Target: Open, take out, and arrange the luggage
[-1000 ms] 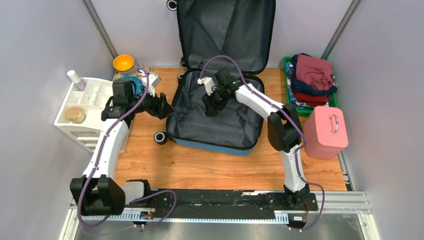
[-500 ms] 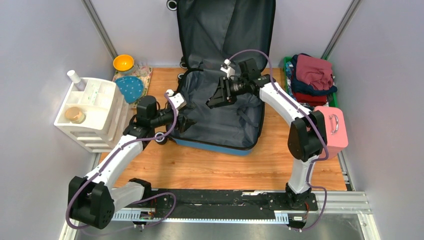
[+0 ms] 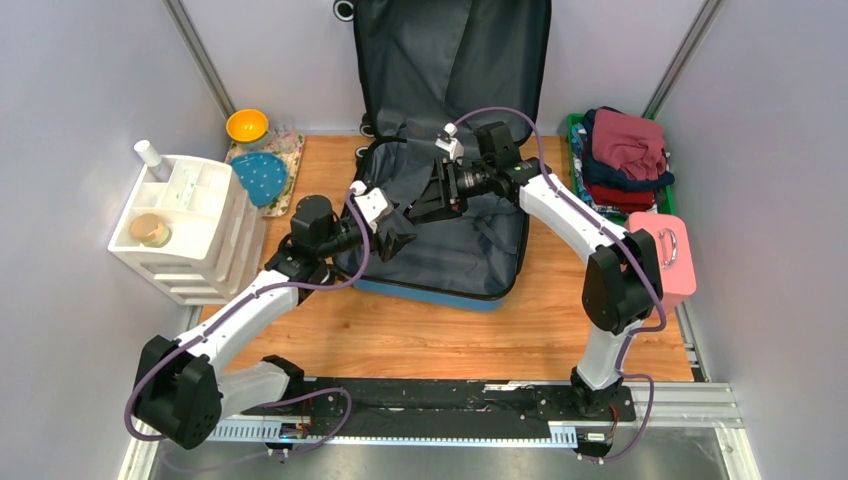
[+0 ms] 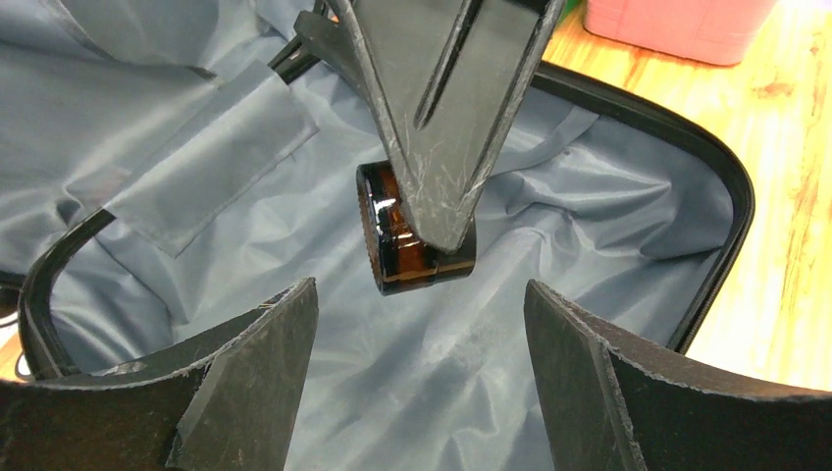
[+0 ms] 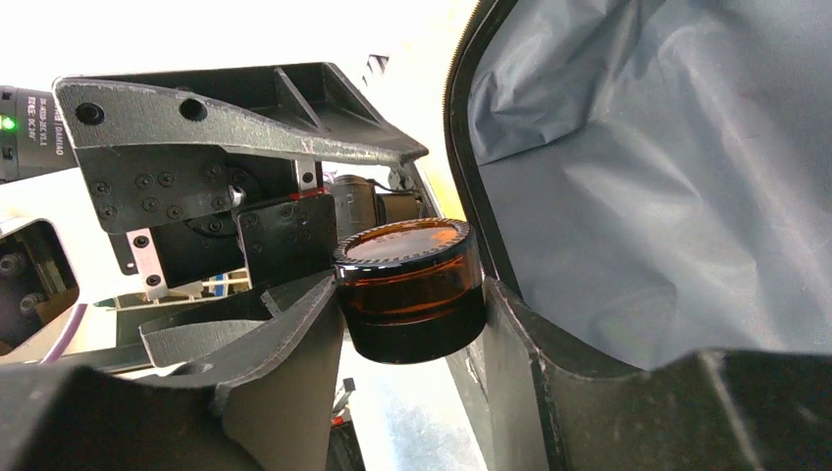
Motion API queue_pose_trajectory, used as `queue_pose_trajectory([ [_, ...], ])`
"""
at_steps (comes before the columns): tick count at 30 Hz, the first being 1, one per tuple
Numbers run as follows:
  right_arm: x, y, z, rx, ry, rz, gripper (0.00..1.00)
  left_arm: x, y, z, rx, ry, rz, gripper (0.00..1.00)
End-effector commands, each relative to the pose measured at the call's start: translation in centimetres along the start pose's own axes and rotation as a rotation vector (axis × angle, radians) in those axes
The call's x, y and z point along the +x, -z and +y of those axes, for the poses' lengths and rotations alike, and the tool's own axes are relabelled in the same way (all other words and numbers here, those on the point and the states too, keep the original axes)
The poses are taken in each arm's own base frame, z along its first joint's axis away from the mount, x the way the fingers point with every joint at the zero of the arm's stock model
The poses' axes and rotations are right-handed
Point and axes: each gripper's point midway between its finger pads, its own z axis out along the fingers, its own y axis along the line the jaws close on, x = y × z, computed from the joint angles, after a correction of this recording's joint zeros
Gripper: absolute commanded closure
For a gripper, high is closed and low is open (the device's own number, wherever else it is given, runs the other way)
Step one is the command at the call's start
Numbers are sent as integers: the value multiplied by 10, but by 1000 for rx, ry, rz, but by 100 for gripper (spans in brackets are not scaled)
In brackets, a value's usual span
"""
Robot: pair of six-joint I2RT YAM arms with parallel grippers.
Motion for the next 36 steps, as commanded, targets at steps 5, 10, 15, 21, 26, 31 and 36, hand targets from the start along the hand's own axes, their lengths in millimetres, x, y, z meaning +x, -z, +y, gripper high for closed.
queue_pose_trajectory([
  [5,-3,8,31,-70,39,-20,73,-19,-9,-3,-44,-4,-94,19],
  [10,1,7,34,-84,40,-9,73,-23,-12,-2,-58,-17,-104,28],
  [15,7,6,37,-93,38,4,73,-21,-14,4,-92,-2,-97,32],
  [21,8,6,39,-101,37,7,73,-26,-16,5,-95,4,-117,37],
  [26,8,6,44,-117,33,8,72,-26,-18,3,-84,20,-113,58],
  [31,2,10,51,-131,56,-4,36,-23,-17,3,-93,87,-84,92],
  [36,-29,44,54,-87,186,-109,21,-27,-13,0,-76,199,-58,100],
])
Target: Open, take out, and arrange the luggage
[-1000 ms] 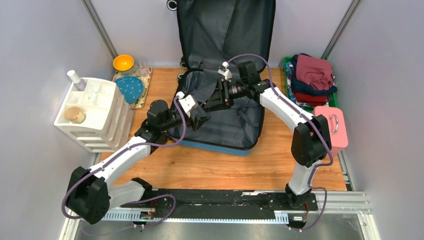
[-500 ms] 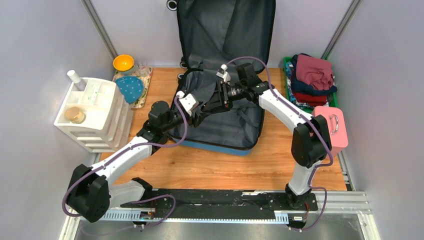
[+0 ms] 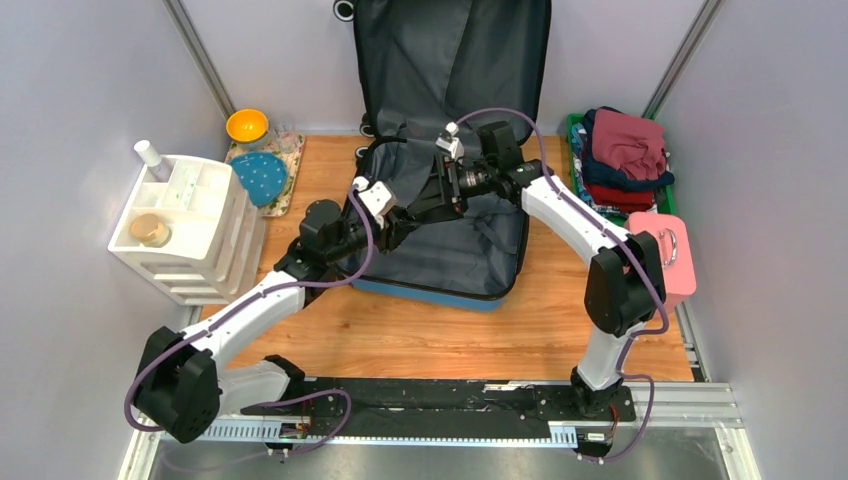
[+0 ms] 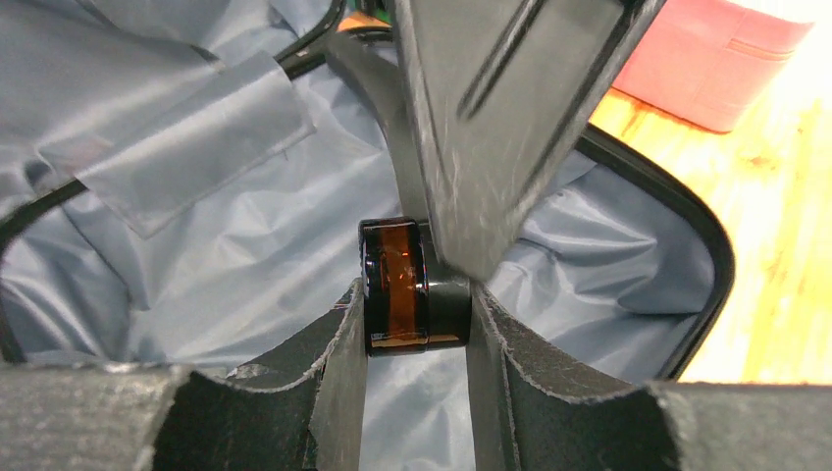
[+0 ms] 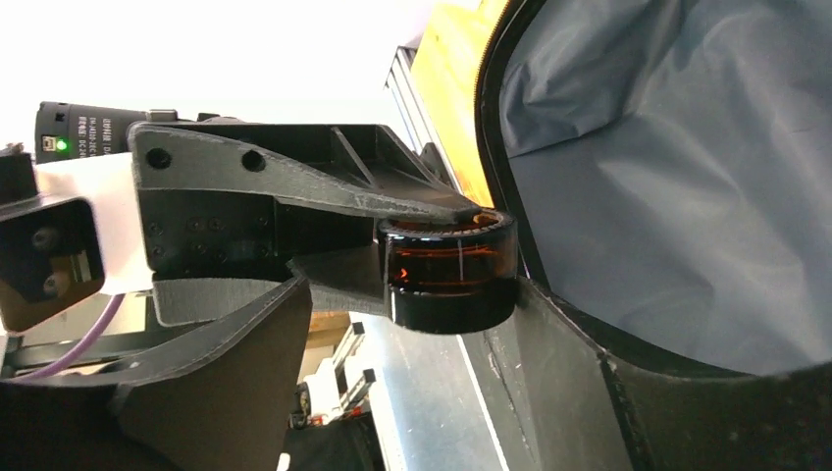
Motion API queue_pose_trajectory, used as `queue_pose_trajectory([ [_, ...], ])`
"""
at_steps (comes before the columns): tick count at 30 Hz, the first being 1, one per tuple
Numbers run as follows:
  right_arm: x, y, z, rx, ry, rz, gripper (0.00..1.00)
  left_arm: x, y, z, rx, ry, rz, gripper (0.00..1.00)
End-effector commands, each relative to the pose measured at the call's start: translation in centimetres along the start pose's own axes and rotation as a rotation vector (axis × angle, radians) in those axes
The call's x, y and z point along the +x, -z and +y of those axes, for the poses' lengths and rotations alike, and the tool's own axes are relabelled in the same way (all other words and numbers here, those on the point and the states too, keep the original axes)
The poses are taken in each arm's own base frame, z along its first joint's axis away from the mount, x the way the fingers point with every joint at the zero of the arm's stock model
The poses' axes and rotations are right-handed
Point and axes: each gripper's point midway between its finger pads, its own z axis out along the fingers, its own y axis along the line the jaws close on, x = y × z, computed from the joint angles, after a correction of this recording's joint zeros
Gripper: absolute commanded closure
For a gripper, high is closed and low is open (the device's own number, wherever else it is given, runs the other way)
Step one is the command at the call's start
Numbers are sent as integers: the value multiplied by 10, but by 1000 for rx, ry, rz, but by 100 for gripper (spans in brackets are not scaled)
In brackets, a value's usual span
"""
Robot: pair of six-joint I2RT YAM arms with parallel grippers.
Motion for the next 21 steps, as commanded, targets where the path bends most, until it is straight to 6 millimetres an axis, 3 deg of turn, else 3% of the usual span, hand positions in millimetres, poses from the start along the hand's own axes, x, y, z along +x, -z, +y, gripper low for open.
queue_pose_trajectory([
  [1,-34,48,46,-13,274,-127,21,-25,2,-5,29,137,-13,100],
  [4,-55,85,39,98,462,-240,18,-33,4,-8,80,283,16,100],
  [5,-62,99,32,147,597,-270,16,-32,7,-16,130,334,46,100],
  [6,-60,105,24,182,657,-276,16,-41,7,-13,139,397,48,100],
  [7,-56,116,35,205,763,-296,15,-45,8,-15,161,434,57,100],
  [8,-50,121,32,231,871,-281,13,-47,13,-18,206,480,72,100],
  [9,-44,124,29,255,1058,-253,12,-54,14,-21,237,551,77,100],
  [10,-26,128,30,258,1150,-240,11,-58,16,-23,261,590,81,100],
  [13,13,128,33,221,1434,-200,9,-71,22,-38,397,733,122,100],
  [15,26,125,56,223,1608,-230,9,-77,29,-53,507,830,159,100],
  [21,54,90,73,160,1804,-255,9,-94,43,-70,648,901,155,100],
])
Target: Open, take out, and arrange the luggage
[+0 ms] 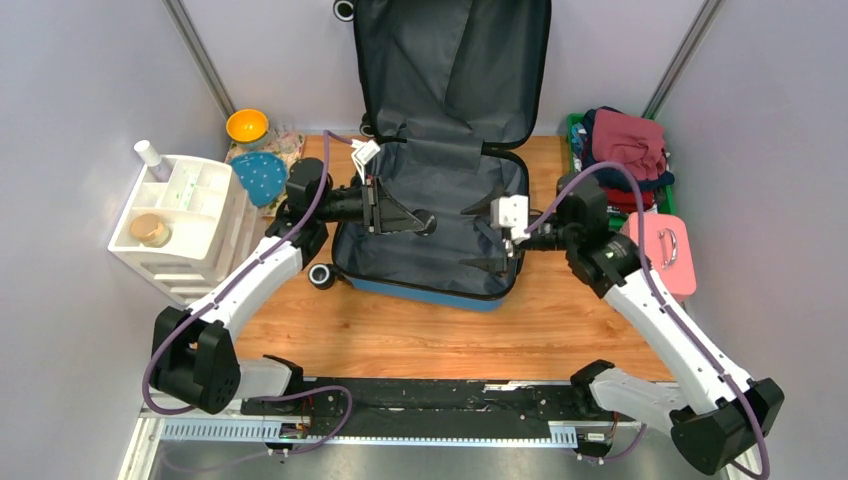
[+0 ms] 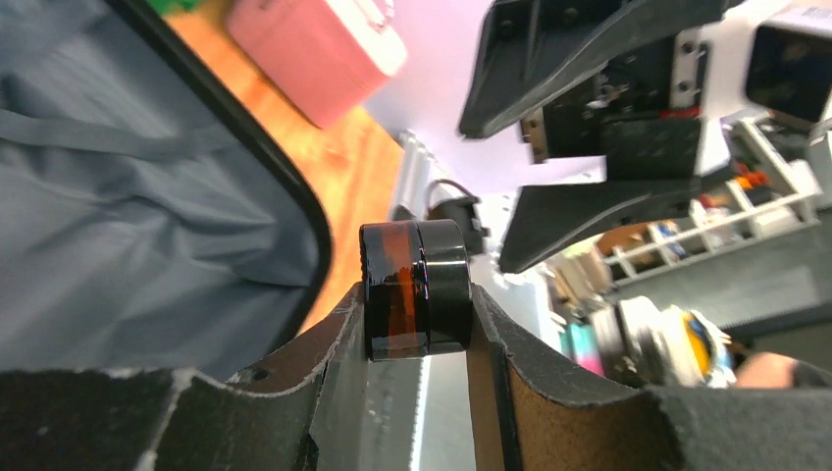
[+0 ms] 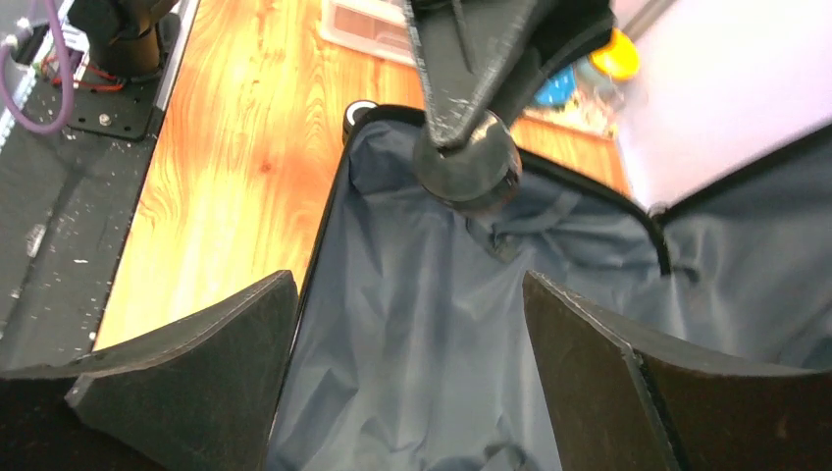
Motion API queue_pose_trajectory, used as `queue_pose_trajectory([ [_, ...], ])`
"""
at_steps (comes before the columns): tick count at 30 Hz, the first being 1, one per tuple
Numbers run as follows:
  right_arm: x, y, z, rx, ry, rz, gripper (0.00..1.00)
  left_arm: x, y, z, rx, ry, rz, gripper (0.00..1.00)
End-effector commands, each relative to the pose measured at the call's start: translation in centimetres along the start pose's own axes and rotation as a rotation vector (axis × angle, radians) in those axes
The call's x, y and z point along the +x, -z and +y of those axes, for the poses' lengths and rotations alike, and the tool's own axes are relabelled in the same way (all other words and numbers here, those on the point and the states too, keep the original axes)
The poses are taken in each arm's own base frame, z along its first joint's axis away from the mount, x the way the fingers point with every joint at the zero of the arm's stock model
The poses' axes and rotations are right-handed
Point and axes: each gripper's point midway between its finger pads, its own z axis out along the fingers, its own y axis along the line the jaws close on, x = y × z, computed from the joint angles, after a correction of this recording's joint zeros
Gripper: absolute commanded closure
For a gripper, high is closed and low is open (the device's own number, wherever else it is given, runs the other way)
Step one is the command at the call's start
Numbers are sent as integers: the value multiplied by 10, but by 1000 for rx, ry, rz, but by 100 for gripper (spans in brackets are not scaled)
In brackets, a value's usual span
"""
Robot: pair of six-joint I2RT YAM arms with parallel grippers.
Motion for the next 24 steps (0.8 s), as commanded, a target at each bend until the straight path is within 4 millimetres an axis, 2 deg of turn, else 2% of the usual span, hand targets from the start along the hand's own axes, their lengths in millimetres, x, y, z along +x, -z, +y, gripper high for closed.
queue_pose_trajectory([
  [1,-13,-19,-9,38,258,-57,9,2,8,-48,181,66,70,100],
  [2,-20,-24,-8,40,267,-85,9,2,9,-53,203,42,69,100],
  [4,-20,-30,-7,47,269,-99,9,6,10,-58,222,76,87,100],
  [5,-30,-33,-10,68,290,-132,9,10,10,-63,242,67,108,100],
  [7,-34,-39,-13,94,300,-157,9,13,10,-67,256,64,127,100],
  [8,-44,-39,-19,131,322,-188,9,17,10,-70,268,66,148,100],
  [13,-61,-44,-22,157,293,-259,10,22,11,-73,286,76,162,100],
  [24,-57,-59,12,6,268,-262,18,15,9,-78,303,64,152,100],
])
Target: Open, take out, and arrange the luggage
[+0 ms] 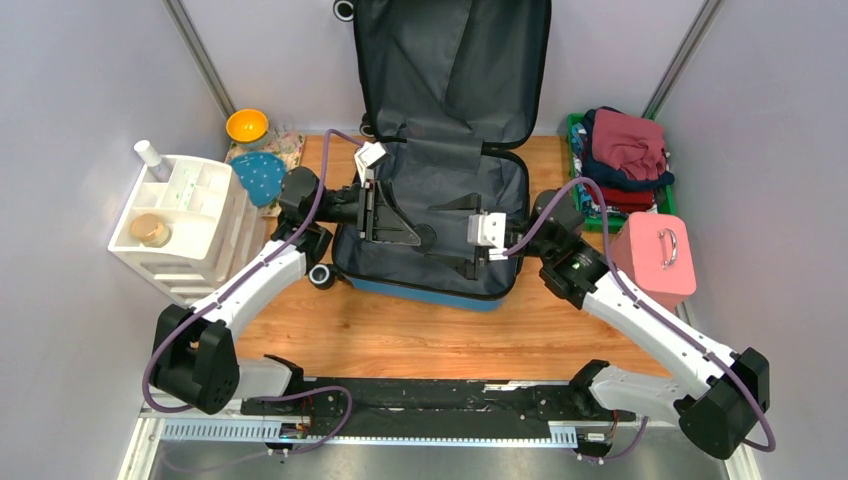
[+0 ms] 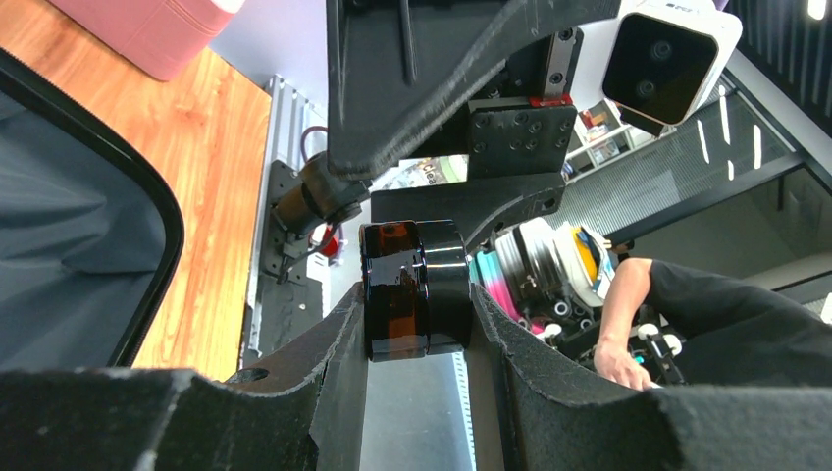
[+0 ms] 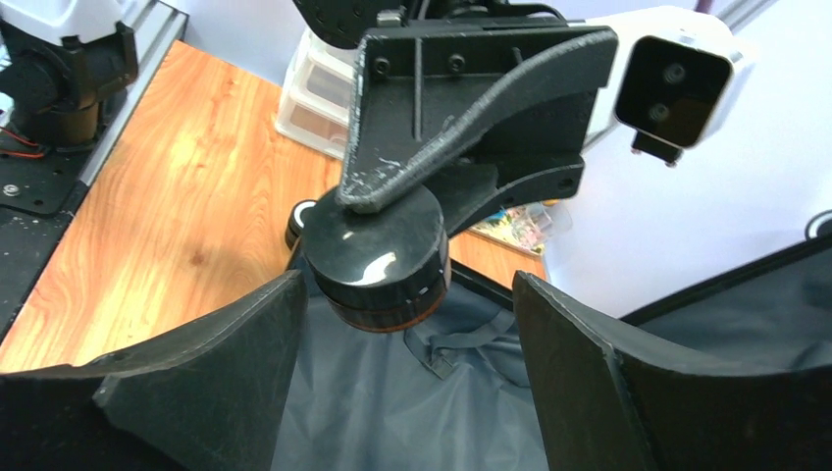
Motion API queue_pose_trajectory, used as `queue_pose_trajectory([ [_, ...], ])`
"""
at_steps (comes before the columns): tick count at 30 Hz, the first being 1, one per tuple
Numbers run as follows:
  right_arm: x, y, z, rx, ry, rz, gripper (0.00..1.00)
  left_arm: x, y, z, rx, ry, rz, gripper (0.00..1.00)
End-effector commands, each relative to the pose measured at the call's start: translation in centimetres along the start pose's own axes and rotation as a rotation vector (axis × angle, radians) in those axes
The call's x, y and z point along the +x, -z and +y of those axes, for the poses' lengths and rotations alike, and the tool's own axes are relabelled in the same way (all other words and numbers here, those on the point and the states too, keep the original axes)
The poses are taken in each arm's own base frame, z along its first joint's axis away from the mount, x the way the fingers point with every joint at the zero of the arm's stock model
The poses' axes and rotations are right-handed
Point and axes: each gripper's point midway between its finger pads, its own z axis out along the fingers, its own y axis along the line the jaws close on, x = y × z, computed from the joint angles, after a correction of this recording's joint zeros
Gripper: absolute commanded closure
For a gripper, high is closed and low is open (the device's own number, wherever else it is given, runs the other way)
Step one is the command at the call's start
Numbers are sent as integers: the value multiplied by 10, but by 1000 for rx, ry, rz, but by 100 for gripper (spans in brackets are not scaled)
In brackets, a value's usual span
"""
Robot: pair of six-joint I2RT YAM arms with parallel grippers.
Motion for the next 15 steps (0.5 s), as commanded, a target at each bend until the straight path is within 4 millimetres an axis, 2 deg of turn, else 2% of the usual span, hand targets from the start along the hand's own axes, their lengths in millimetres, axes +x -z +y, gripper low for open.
queue_pose_trajectory([
  [1,-19,-7,2,-30,23,-58,20,0,-2,-9,28,-44,17,100],
  [3,-19,-8,2,-35,20,-58,22,2,-3,-9,30,-43,23,100],
  [10,-18,-13,1,-52,9,-55,37,5,-3,-9,33,-42,26,100],
  [15,-23,-18,-3,-62,7,-68,39,7,-2,-8,28,-40,27,100],
])
